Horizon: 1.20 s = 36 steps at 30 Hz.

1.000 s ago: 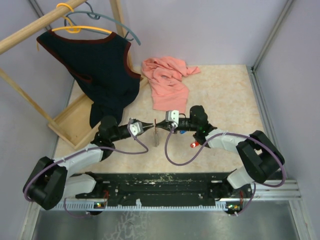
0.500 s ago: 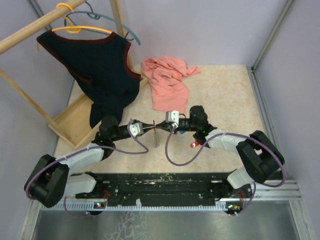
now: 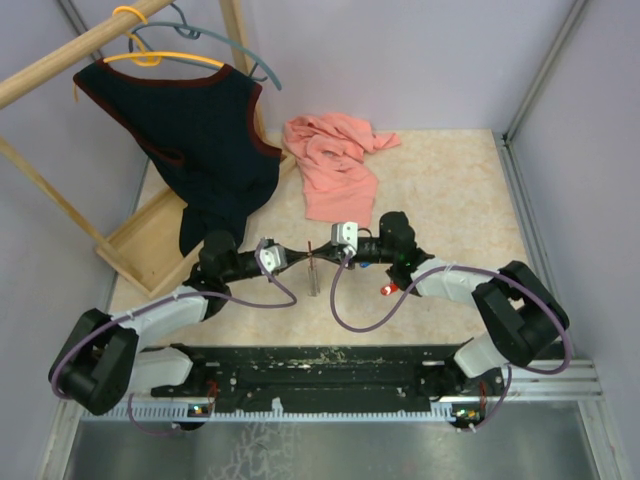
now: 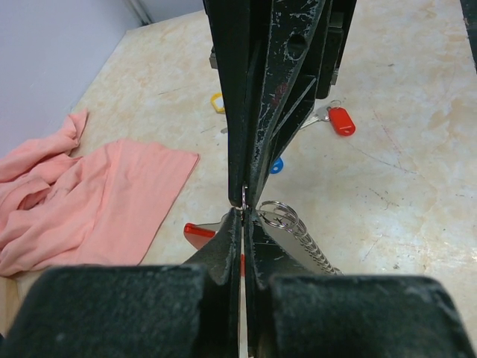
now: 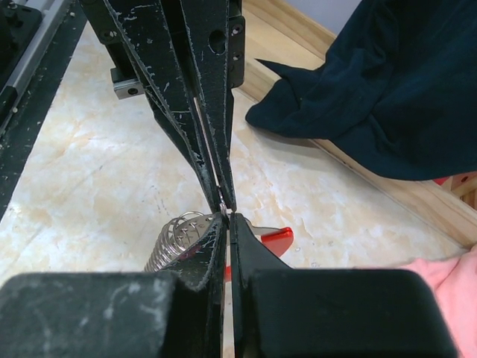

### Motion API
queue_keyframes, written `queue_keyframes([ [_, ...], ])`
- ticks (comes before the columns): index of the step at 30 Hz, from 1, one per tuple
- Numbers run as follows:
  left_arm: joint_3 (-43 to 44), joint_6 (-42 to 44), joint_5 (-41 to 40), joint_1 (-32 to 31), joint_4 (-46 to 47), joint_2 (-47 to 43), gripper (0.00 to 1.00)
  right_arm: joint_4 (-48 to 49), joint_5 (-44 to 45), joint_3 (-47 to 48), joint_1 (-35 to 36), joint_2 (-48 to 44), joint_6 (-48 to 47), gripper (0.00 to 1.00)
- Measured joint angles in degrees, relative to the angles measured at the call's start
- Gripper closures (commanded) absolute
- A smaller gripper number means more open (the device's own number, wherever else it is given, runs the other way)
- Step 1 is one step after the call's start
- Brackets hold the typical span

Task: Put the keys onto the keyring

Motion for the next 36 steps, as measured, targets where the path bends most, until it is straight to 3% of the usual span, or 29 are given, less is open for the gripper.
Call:
queue_keyframes([
  [2,0.2,0.3,0.1,0.0,-0.7,-0.1,1.0,-0.2,0.2,0.0,0.0,0.0,0.0,0.81],
  [5,0.3,1.0,-0.2,0.1,-2.6,-0.8,1.0,-0.2,1.2,-0.6,0.0,-0.3,0.3,0.69],
  [10,0.3,2.1,-1.4,0.1,-5.4,-2.4,1.0,-2.0,6.4,-3.3,0.0,-3.6,1.9,0.63],
  [15,0.5,2.1,-3.1,0.1,-7.0,-3.0,1.0,-7.1,19.0,-4.2,0.0,-9.1,11.4,0.59],
  [18,0.9,1.5,-4.2,0.1,-7.4,-3.0,1.0,-15.2,28.6,-2.9,0.0,-11.5,18.8,0.55],
  [27,2.2,-1.0,-6.2,0.1,-9.0,-2.7,1.0,-39.0,53.8,2.4,-0.7,-11.6,35.1,0.57],
  [36,2.2,-1.4,-7.3,0.1,-9.3,-2.7,1.0,-47.1,64.3,4.3,-2.0,-5.9,48.8,0.63],
])
